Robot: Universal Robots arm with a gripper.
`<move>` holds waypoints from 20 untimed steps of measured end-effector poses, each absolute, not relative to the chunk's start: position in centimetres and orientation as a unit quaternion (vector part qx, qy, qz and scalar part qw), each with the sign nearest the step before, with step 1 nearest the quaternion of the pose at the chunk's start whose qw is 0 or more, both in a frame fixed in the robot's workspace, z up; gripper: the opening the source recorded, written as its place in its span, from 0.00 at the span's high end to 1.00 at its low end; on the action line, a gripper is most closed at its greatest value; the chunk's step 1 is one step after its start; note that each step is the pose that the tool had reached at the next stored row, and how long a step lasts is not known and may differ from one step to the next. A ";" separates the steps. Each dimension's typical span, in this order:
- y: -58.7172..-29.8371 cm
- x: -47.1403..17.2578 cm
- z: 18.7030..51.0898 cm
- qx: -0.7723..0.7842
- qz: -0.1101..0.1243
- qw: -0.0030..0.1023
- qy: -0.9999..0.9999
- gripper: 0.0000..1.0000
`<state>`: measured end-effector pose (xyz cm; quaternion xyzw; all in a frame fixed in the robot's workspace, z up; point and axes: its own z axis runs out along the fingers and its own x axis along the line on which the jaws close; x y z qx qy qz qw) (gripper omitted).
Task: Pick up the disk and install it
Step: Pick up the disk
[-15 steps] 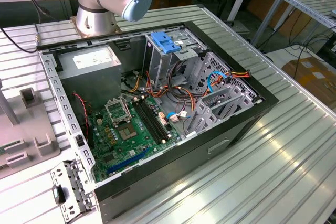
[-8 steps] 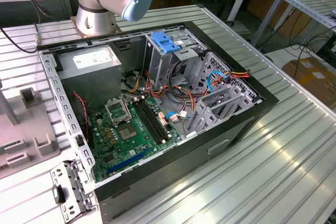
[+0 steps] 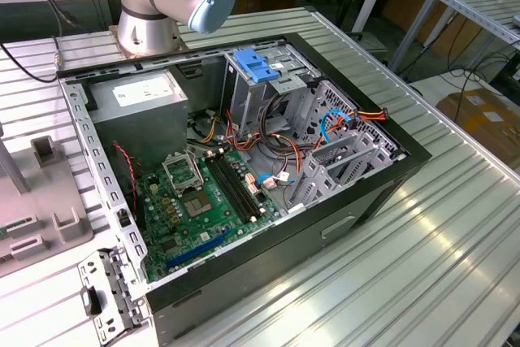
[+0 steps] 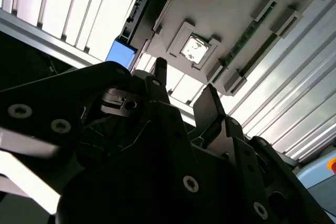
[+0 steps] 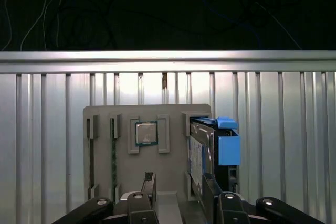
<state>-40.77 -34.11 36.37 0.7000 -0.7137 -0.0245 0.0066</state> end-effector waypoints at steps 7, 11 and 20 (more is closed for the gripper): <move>-34.1 -40.8 36.2 0.700 -0.024 0.007 -0.714 0.52; -34.0 -40.8 36.1 0.700 -0.024 0.007 -0.714 0.52; -33.9 -40.8 36.0 0.700 -0.024 0.007 -0.714 0.52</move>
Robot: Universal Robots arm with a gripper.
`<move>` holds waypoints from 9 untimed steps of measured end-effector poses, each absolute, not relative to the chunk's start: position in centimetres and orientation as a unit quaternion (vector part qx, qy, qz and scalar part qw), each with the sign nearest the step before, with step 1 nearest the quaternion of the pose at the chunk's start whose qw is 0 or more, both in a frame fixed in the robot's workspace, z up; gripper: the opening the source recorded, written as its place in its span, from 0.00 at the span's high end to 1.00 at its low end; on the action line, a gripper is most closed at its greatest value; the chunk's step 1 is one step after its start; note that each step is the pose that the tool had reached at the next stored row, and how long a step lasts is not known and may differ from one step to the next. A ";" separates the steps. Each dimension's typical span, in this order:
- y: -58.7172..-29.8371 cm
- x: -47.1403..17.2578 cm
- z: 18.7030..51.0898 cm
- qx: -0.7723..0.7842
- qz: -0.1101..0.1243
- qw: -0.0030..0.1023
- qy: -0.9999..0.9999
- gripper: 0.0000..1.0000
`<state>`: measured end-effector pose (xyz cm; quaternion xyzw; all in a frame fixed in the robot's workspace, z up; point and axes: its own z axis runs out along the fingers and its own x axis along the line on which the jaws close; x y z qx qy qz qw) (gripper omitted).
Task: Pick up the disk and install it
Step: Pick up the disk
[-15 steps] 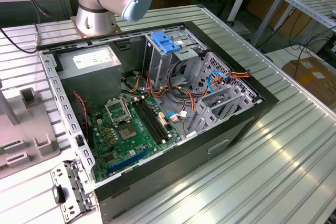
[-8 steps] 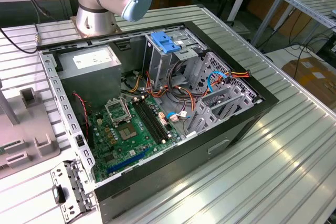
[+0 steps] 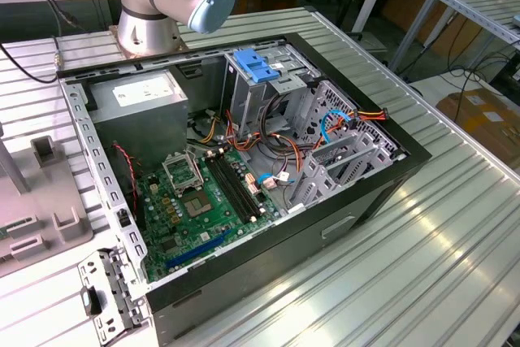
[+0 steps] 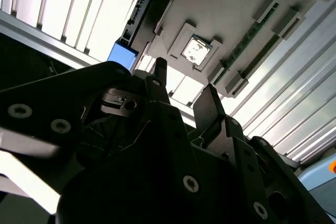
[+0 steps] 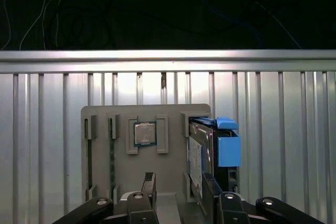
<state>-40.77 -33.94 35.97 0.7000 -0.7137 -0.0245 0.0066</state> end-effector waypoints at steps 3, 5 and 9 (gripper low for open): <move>-33.9 -40.8 35.9 0.700 -0.024 0.007 -0.714 0.52; -33.9 -40.8 35.9 0.700 -0.024 0.007 -0.714 0.52; -33.9 -40.8 35.8 0.700 -0.024 0.007 -0.714 0.52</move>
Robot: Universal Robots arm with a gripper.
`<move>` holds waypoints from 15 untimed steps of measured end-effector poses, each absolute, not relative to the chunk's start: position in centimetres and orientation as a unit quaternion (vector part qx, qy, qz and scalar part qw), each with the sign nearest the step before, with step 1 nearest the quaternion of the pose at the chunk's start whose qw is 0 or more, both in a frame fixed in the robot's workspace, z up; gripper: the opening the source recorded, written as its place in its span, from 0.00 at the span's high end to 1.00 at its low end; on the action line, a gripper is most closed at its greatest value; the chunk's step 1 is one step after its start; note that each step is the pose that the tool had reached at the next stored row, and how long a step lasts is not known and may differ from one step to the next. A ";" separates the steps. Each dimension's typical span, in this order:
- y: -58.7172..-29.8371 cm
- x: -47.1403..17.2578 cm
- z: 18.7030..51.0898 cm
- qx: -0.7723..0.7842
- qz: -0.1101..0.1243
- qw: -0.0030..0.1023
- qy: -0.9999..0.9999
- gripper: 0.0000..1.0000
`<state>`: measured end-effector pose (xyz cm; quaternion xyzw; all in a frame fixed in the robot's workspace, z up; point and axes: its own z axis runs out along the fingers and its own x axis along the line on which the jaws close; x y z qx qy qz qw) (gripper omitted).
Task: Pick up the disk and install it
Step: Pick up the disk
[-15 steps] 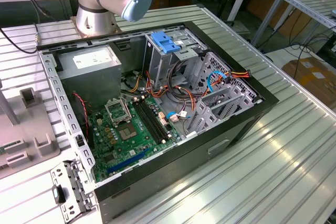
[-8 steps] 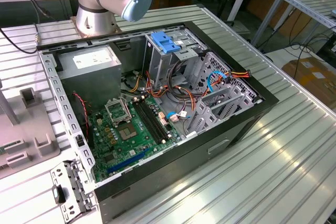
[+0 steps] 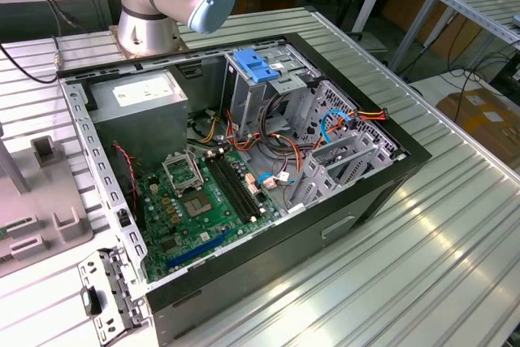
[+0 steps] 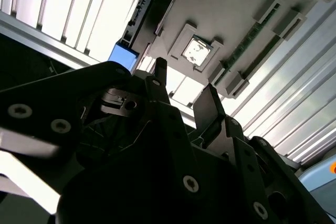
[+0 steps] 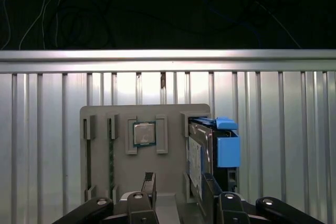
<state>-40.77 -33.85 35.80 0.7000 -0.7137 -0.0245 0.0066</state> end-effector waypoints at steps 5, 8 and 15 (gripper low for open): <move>-33.8 -40.8 35.7 0.700 -0.024 0.006 -0.714 0.52; -33.6 -40.8 35.6 0.700 -0.024 0.007 -0.714 0.52; -32.3 -40.8 35.6 0.700 -0.024 0.007 -0.714 0.52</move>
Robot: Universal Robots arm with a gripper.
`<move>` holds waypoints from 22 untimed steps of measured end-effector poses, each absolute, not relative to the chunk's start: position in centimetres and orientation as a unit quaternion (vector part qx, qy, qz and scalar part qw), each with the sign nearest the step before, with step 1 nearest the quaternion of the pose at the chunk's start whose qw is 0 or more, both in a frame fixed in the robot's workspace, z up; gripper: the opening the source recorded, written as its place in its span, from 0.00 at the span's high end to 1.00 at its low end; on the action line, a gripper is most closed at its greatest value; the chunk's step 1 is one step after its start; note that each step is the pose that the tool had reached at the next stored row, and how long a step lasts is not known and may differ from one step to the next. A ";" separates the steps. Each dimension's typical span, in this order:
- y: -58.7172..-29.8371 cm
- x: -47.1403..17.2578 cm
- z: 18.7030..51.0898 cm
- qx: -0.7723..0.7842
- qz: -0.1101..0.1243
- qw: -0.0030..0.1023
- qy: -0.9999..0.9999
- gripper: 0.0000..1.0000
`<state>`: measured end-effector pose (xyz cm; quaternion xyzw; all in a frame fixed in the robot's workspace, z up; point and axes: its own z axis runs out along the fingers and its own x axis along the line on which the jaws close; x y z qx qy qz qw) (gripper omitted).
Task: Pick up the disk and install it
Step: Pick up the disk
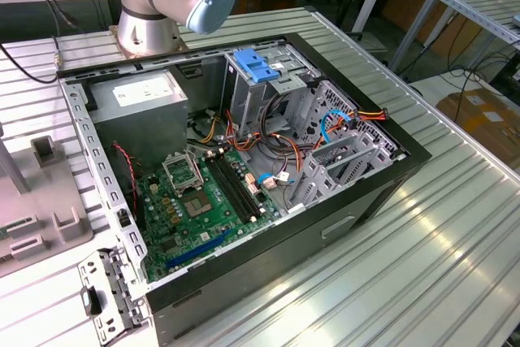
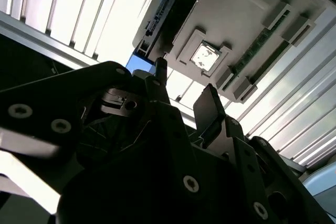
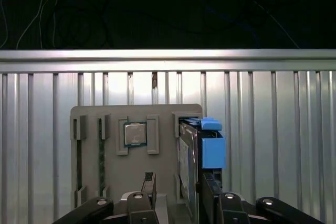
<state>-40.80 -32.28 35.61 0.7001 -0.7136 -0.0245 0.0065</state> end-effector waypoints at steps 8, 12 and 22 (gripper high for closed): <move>-31.4 -40.9 35.3 0.705 -0.025 0.007 -0.709 0.52; -31.3 -40.9 35.1 0.707 -0.025 0.006 -0.707 0.52; -30.7 -41.1 34.7 0.714 -0.025 0.006 -0.699 0.52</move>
